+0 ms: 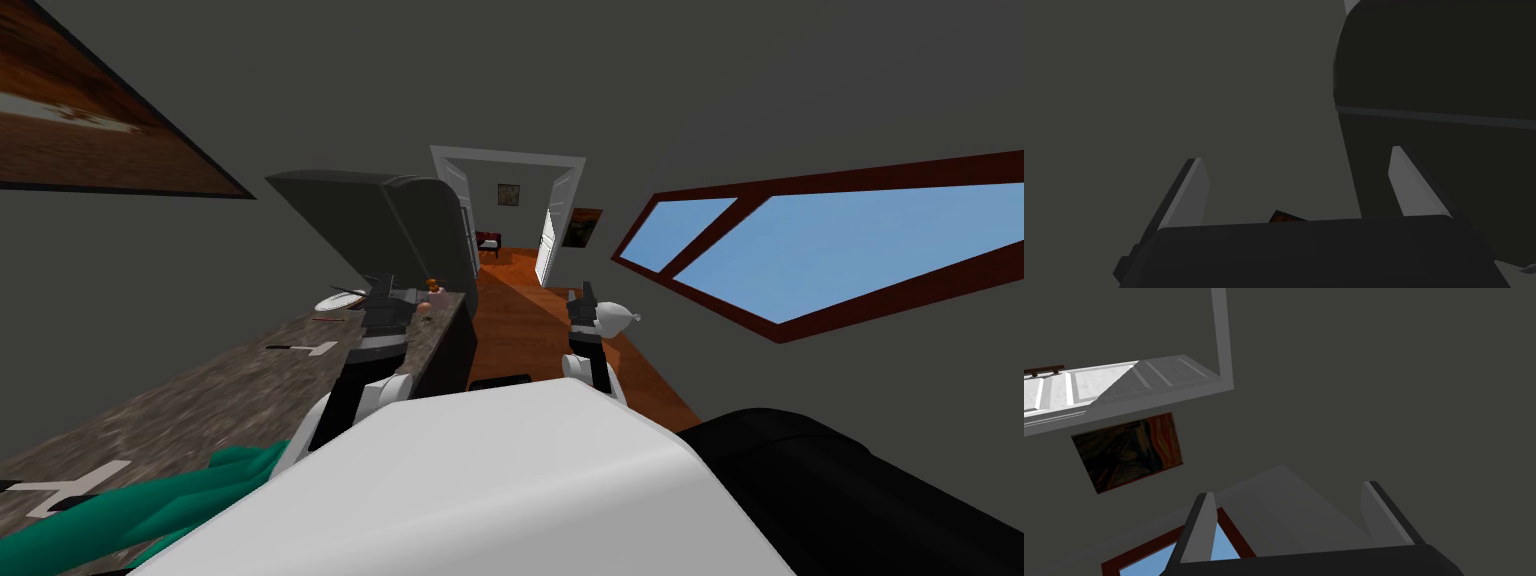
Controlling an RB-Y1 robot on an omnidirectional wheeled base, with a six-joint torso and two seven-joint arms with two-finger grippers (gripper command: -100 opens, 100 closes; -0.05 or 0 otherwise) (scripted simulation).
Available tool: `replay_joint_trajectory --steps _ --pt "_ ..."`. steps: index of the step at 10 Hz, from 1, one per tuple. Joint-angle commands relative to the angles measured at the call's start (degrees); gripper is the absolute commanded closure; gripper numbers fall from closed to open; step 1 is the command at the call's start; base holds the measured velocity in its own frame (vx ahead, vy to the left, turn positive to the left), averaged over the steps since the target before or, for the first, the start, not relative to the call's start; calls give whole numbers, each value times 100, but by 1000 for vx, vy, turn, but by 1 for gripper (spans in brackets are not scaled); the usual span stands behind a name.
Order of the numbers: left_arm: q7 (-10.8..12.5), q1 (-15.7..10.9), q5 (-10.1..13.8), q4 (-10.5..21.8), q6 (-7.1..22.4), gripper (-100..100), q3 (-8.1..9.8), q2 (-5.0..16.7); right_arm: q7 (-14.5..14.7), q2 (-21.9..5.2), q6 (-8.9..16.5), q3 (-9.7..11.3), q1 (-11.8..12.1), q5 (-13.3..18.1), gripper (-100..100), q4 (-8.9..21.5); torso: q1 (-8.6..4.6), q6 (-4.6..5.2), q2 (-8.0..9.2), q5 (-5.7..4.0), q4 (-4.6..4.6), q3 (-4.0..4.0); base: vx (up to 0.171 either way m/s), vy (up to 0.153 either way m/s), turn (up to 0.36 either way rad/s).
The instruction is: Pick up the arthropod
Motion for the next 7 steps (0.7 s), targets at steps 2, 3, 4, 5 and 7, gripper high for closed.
replay_joint_trajectory --steps 2,3,4,5,7 --pt "-49 13 39 -14 379 -100 66 125 0 0 0 0 0 0 0 0 0 0 -2 0 0 -1 27 -8 6" --pt "-99 34 79 -4 566 -100 120 232 0 0 0 0 0 0 0 0 1 0 -1 0 0 -1 29 0 8" --pt "-99 34 79 -4 674 -100 120 232 0 0 0 0 0 0 0 0 4 0 -2 1 0 -1 27 -2 6" --pt "-154 52 129 11 874 -100 178 340 0 0 0 0 0 0 0 0 3 0 -2 1 -1 -1 34 -13 10" --pt "-213 68 188 30 1141 -100 238 450 0 0 0 0 0 0 0 0 -1 0 -2 0 -1 -1 30 -11 9"
